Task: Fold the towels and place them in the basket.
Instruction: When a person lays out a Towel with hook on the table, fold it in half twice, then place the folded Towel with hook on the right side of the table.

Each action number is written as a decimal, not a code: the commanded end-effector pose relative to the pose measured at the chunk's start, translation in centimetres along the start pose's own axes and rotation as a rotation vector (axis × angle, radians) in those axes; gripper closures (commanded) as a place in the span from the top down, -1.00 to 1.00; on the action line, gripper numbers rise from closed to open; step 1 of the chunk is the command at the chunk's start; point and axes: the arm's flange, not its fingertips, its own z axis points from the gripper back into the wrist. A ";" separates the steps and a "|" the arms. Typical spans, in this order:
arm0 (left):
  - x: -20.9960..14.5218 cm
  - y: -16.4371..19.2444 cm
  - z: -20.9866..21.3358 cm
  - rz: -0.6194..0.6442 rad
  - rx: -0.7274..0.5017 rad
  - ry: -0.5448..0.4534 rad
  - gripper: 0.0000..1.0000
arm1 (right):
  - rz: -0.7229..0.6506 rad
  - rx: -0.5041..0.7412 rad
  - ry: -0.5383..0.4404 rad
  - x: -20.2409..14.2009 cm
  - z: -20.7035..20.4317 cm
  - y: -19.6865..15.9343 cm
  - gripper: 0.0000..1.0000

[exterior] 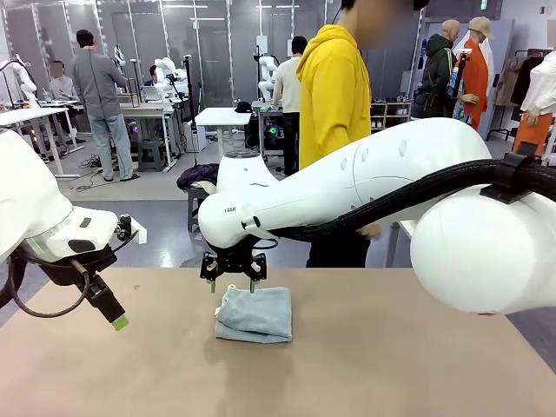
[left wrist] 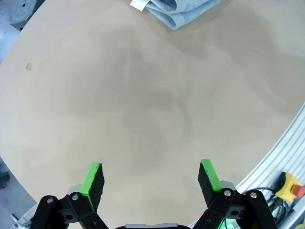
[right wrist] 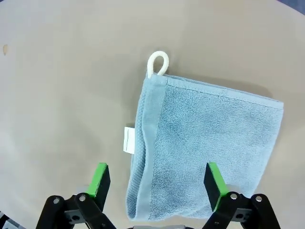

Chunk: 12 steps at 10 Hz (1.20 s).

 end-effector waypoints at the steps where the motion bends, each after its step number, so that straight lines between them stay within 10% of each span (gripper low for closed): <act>1: 0.2 -0.2 -0.2 0.011 0.009 0.000 1.00 | -0.001 0.002 -0.002 0.0 0.0 0.0 1.00; 12: 0.2 -0.2 -0.2 0.011 0.009 0.000 1.00 | -0.001 0.002 -0.002 0.0 0.0 0.0 1.00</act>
